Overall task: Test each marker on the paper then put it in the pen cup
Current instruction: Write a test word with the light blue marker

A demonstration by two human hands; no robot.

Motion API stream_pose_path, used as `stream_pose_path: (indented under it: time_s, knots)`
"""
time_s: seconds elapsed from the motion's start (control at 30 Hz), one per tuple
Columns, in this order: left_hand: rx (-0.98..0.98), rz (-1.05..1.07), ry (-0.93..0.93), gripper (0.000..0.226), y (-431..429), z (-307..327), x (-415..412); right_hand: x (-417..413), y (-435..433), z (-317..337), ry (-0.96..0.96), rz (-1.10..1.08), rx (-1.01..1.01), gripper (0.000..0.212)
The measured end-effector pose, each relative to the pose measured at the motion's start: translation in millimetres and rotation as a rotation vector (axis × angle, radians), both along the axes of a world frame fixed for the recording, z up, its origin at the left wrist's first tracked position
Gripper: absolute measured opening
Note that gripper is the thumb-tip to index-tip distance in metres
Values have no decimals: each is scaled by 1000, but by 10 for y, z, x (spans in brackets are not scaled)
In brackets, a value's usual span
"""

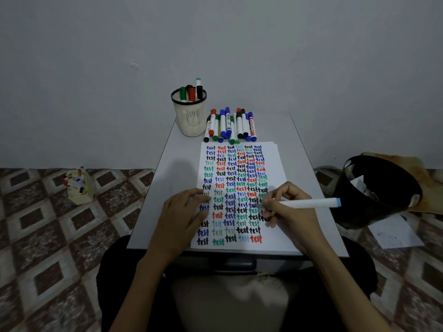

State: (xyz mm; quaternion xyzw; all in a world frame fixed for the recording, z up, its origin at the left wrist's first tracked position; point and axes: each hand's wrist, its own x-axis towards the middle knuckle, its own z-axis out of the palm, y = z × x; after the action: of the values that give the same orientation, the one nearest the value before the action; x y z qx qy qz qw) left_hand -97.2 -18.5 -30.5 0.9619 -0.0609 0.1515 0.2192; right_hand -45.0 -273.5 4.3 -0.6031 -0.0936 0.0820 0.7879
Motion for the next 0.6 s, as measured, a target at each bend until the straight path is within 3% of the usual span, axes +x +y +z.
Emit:
stream_pose_path:
  time_s: [0.17, 0.6]
  knots:
    - [-6, 2, 3, 42, 5, -3, -2, 27, 24, -45, -25, -111, -118, 36]
    - [-25, 6, -9, 42, -4, 7, 3, -28, 84, -40, -172, -146, -335, 40]
